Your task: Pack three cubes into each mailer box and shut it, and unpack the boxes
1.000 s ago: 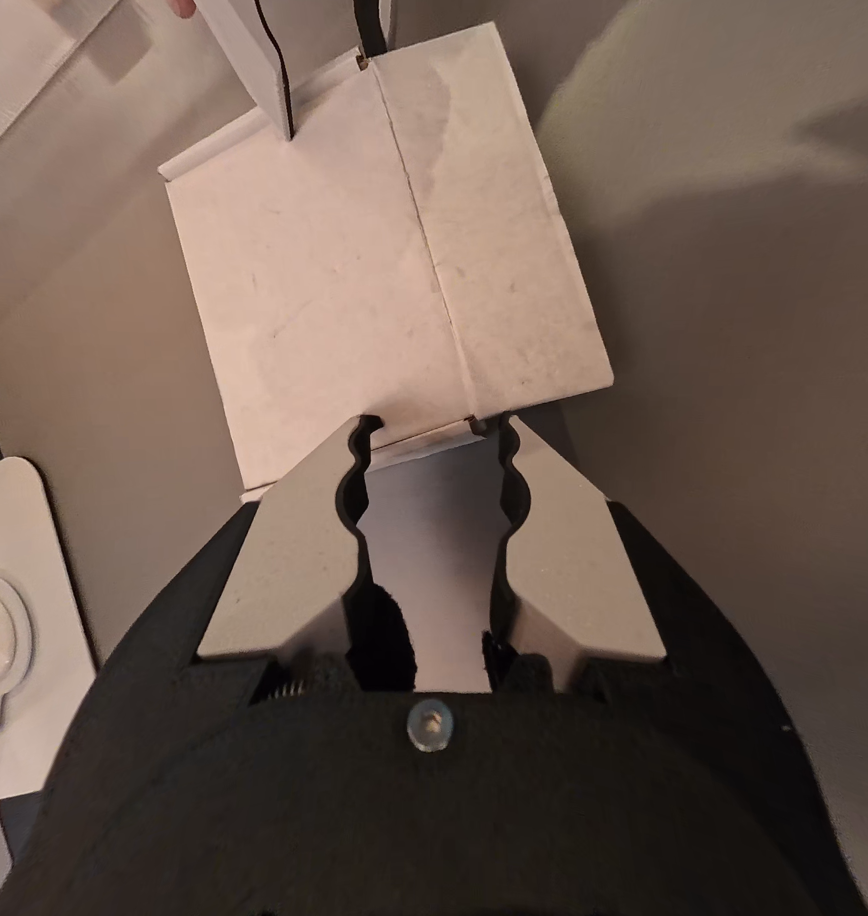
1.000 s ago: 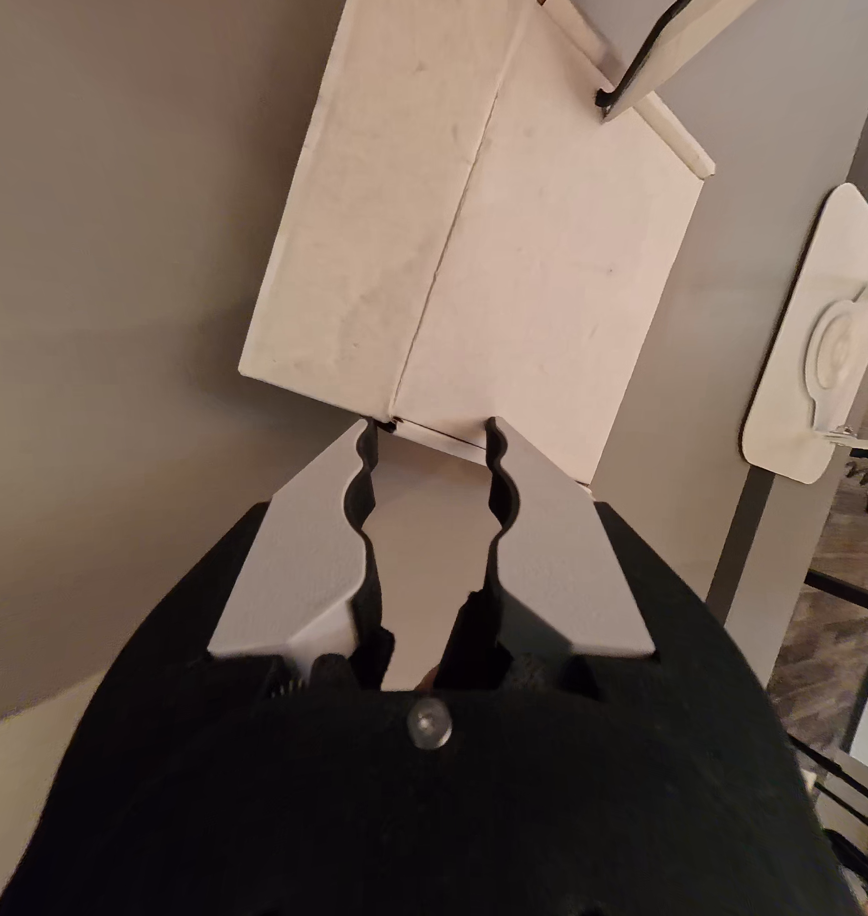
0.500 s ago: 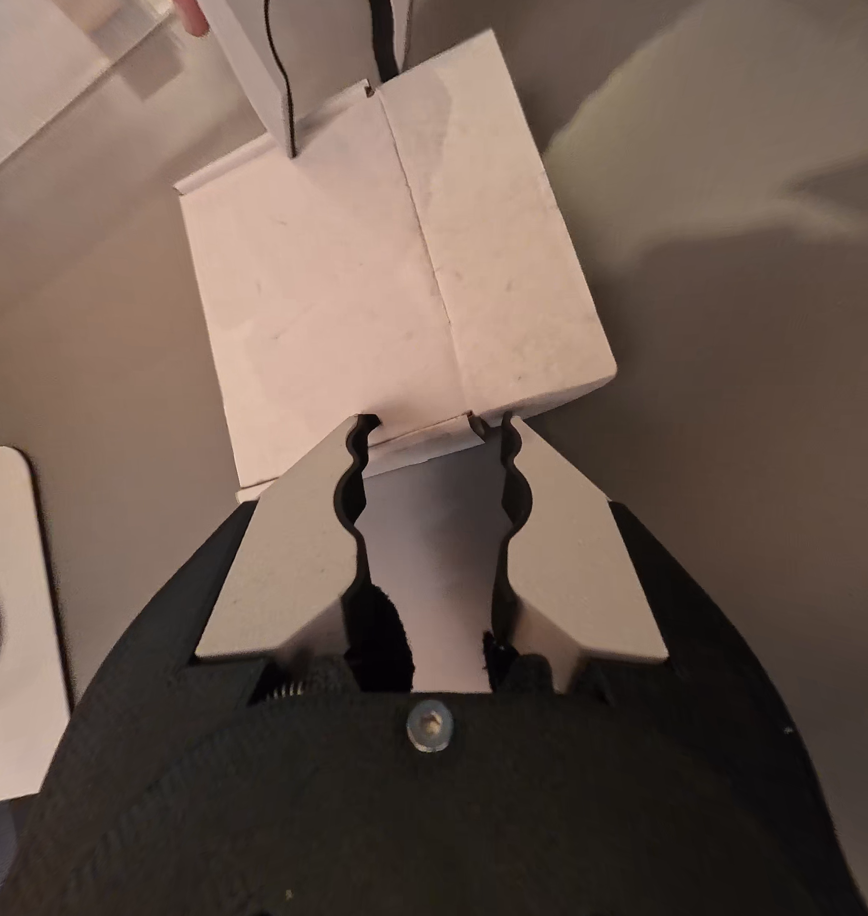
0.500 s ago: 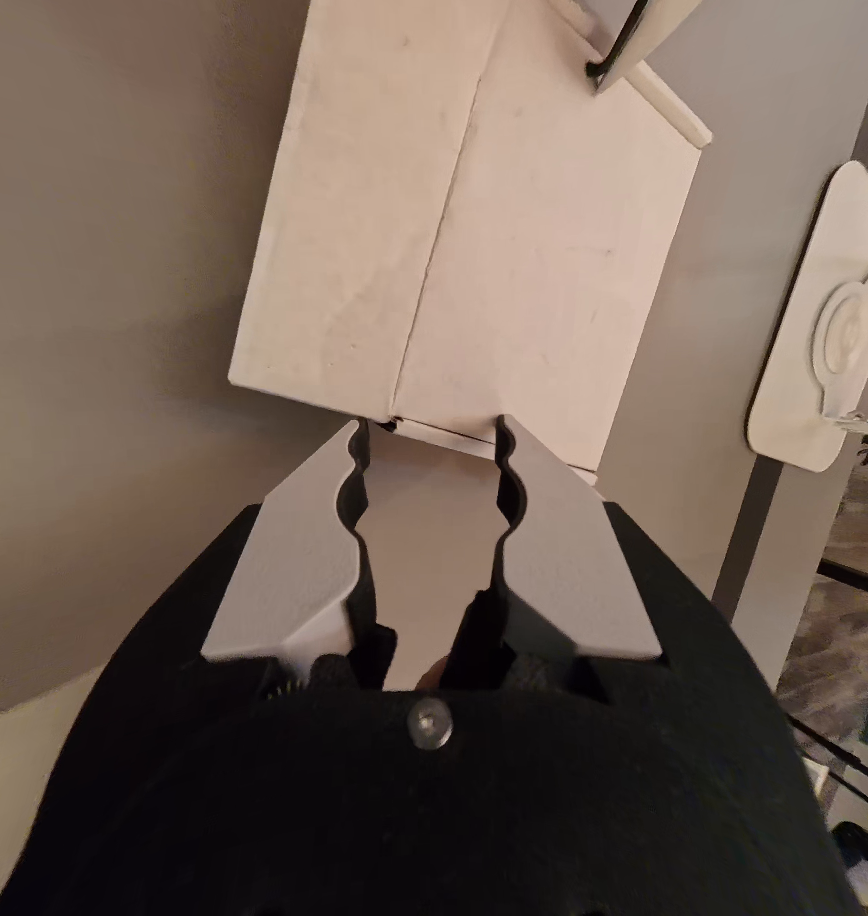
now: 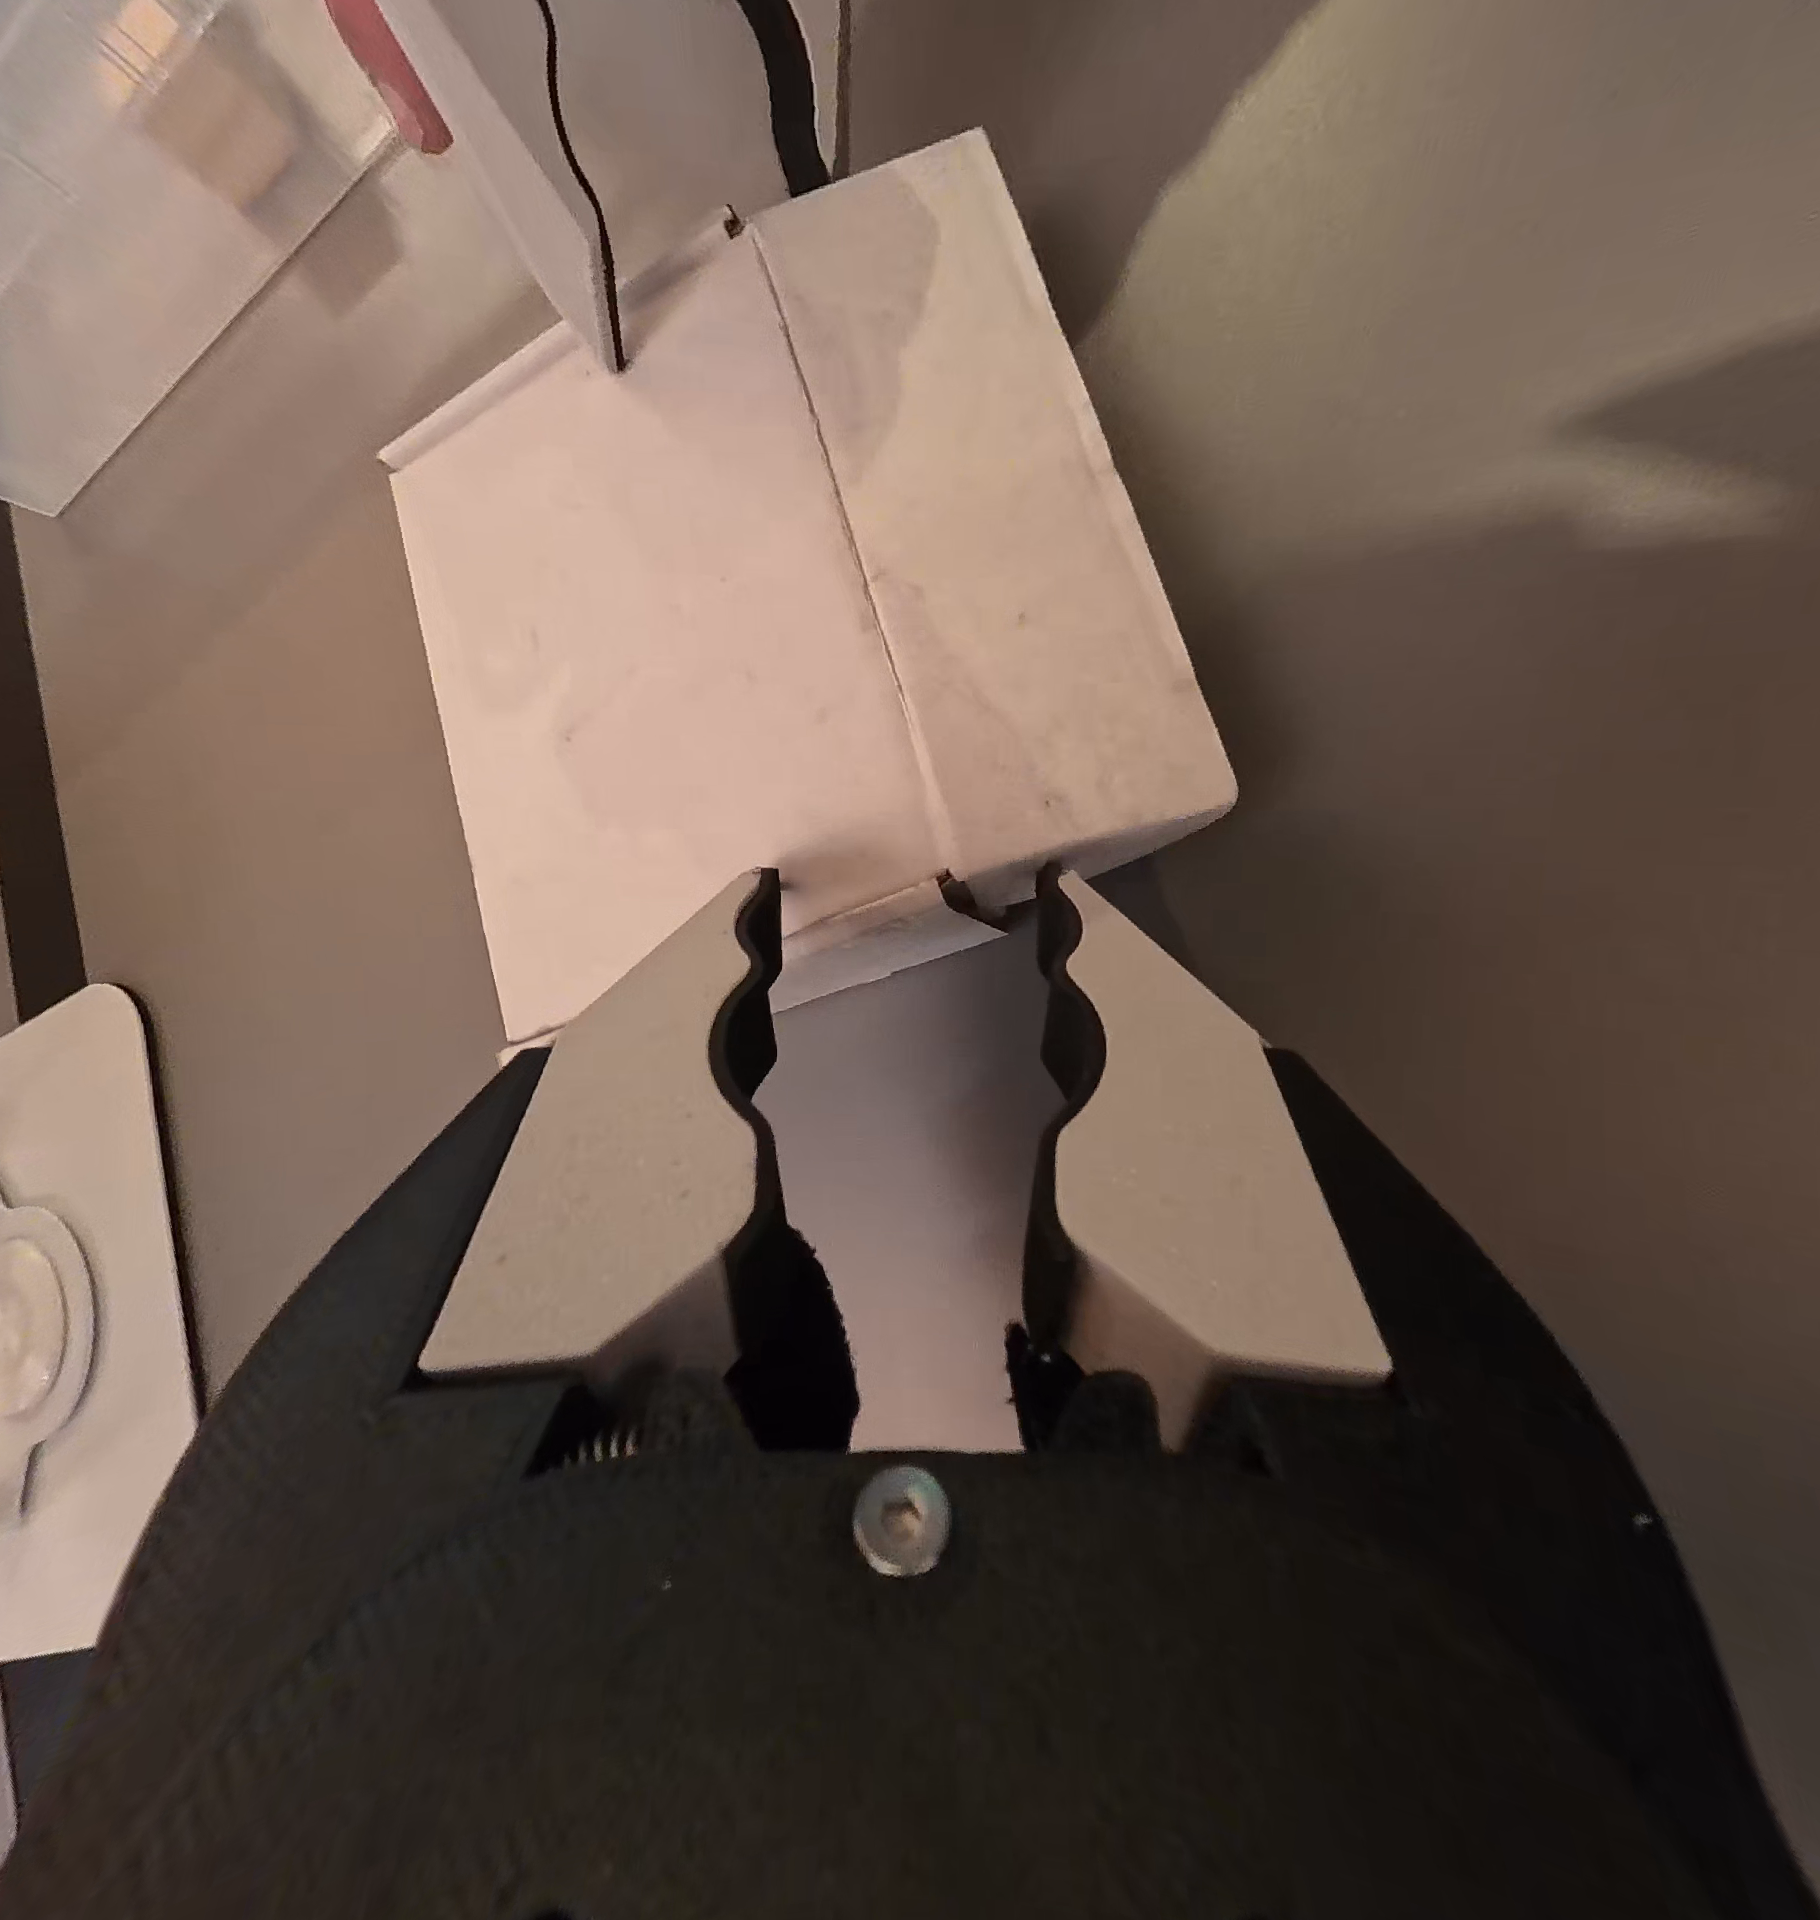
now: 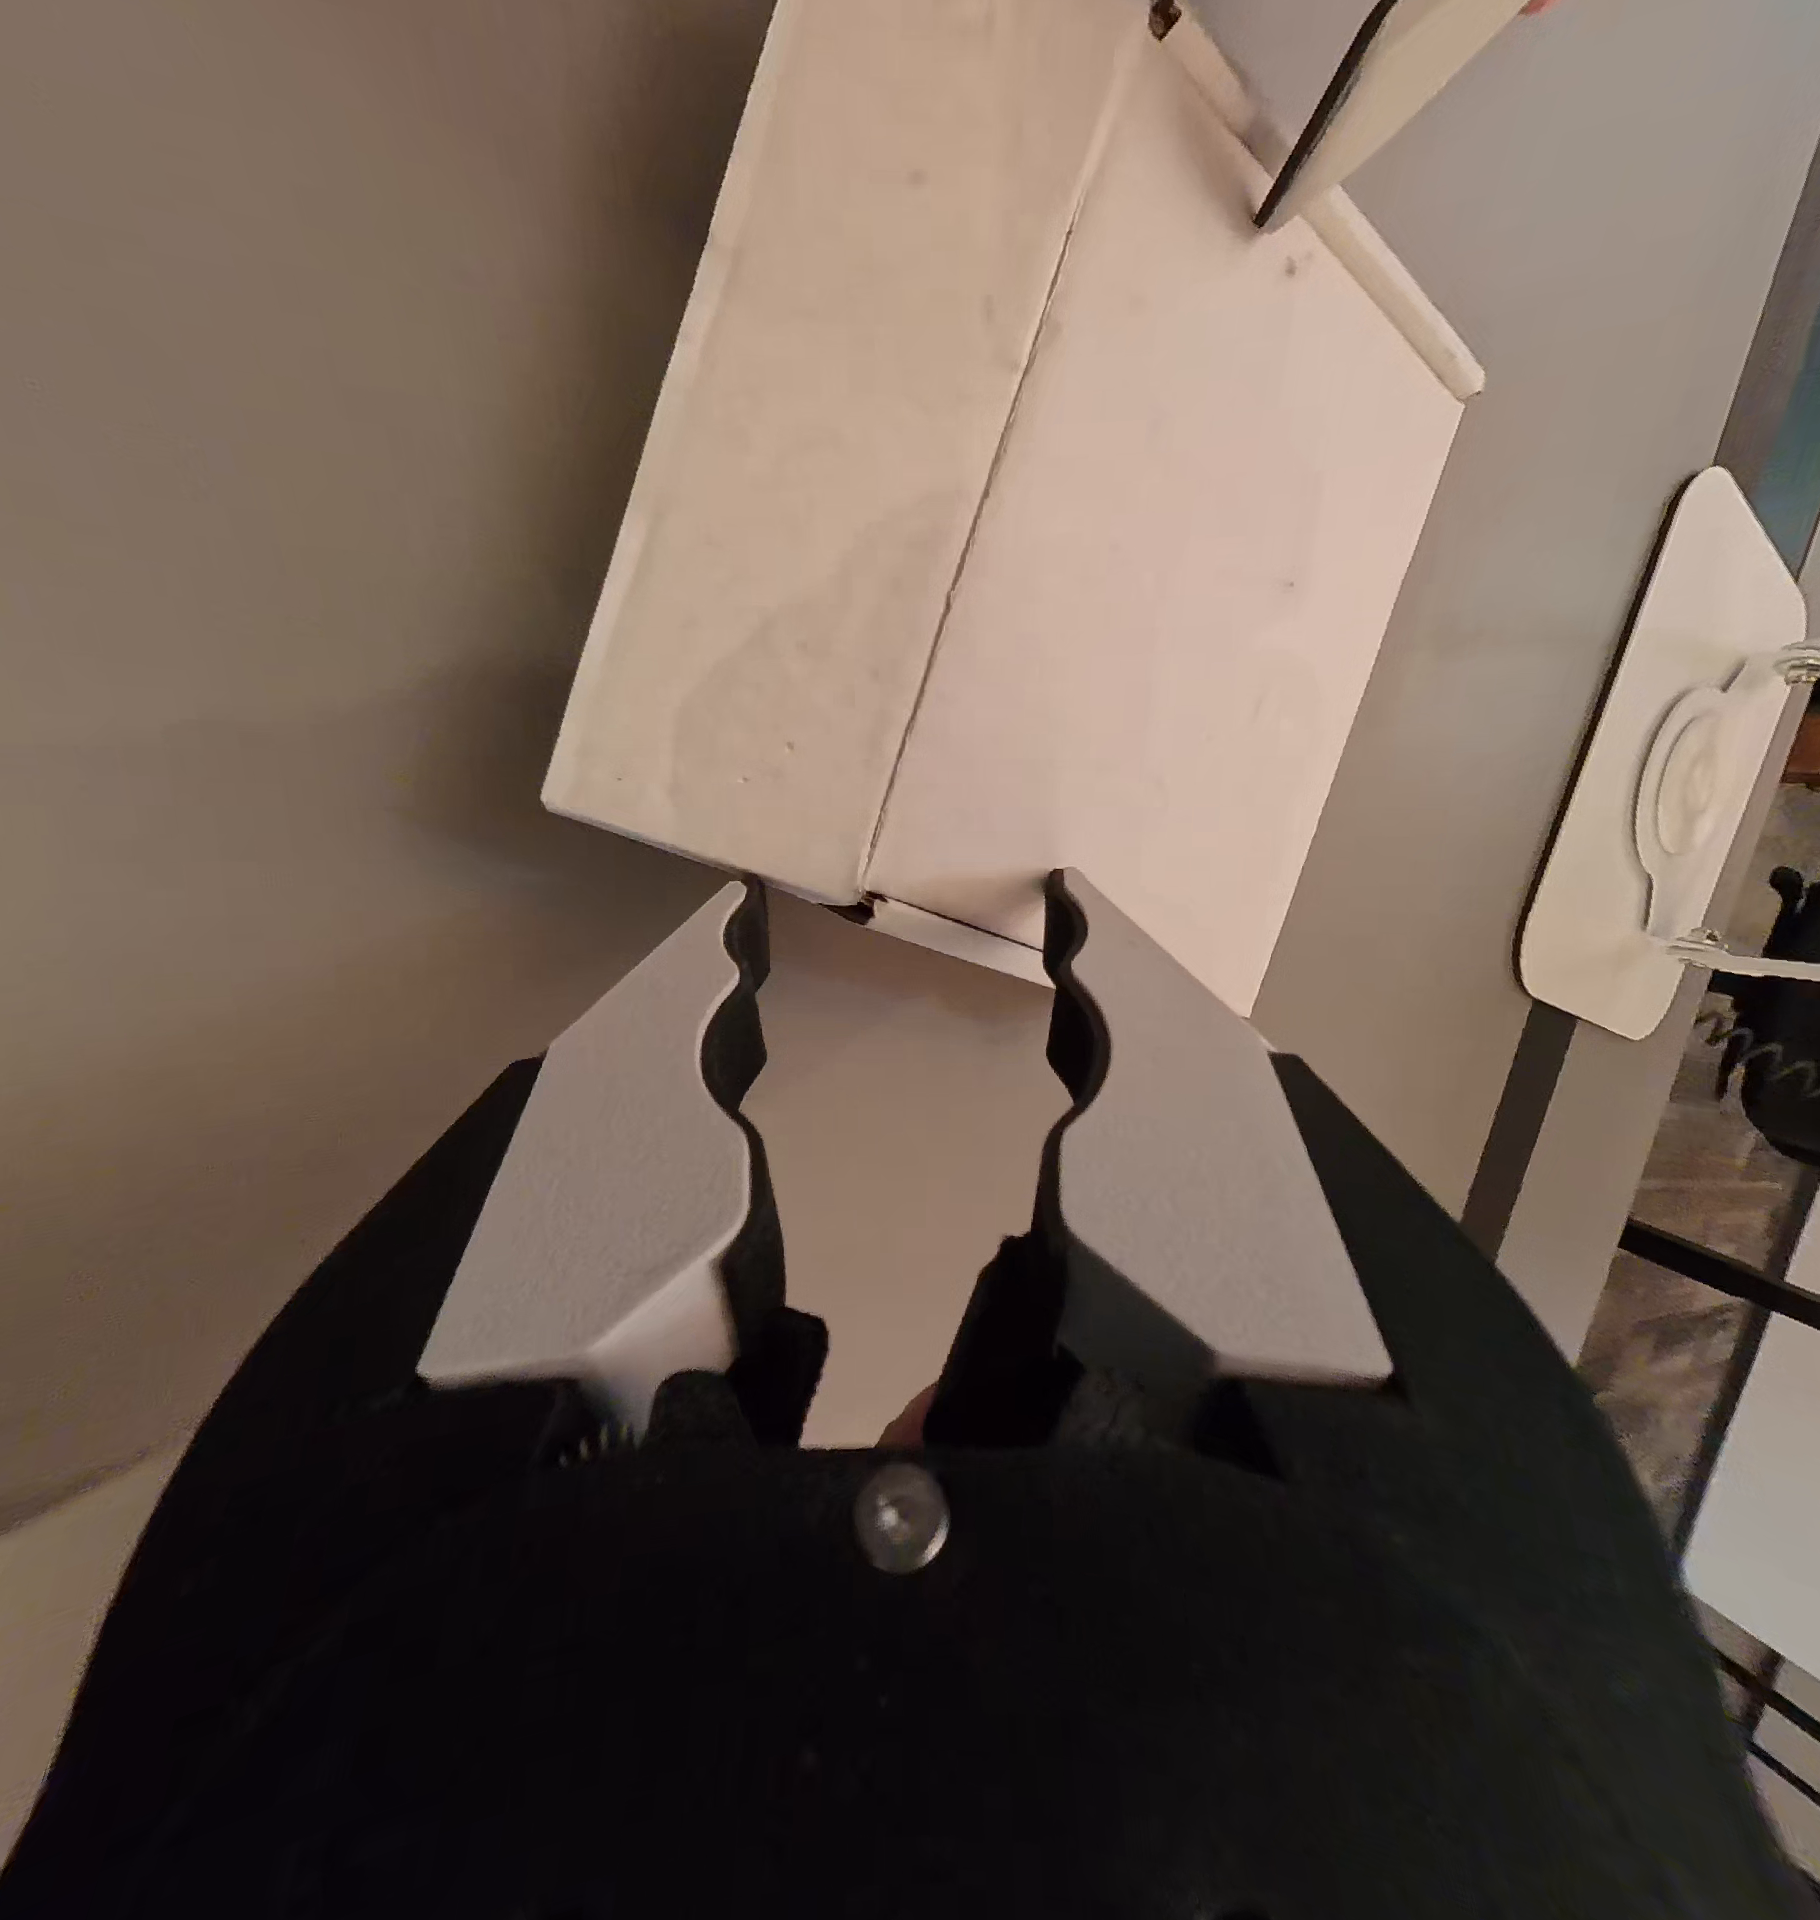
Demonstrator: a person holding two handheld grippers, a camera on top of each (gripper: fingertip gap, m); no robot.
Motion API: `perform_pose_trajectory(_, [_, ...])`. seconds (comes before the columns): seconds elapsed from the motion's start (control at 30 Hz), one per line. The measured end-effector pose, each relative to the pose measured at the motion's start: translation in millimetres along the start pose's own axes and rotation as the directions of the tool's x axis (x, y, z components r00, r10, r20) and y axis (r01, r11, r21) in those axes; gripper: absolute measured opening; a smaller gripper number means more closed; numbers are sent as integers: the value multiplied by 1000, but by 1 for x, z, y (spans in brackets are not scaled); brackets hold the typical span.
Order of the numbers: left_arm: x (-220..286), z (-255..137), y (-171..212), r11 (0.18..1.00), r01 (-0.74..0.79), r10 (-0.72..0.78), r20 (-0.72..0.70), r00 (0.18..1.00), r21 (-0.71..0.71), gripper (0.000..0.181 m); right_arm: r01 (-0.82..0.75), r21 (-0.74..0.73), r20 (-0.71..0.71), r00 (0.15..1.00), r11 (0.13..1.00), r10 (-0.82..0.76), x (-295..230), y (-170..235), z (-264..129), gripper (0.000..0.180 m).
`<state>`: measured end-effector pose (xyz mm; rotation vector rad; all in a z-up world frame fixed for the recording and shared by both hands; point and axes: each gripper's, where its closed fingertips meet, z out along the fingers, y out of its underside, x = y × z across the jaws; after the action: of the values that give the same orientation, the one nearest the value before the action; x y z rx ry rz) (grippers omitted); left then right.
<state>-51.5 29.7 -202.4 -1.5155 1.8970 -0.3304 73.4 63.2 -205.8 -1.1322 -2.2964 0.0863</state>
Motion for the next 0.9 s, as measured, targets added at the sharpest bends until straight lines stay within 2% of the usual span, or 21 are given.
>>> perform_pose_trajectory(0.33, [-1,1,-3,995,79,-73,-80,994,69,49,-83,86,57,995,993,79,1,-1,0,51])
perform_pose_trajectory(0.5, [-1,3,-1,999,17,-17,-1,1000,28,48,-24,16,21,999,1000,24,1,0,2,51])
perform_pose_trajectory(0.63, [-4,6,2,995,-96,99,88,991,-37,44,12,-11,-5,1000,1000,-12,2,1,2,50])
perform_pose_trajectory(0.9, [-6,9,3,984,-160,173,207,963,-79,42,70,-85,-122,989,994,-80,4,4,5,47])
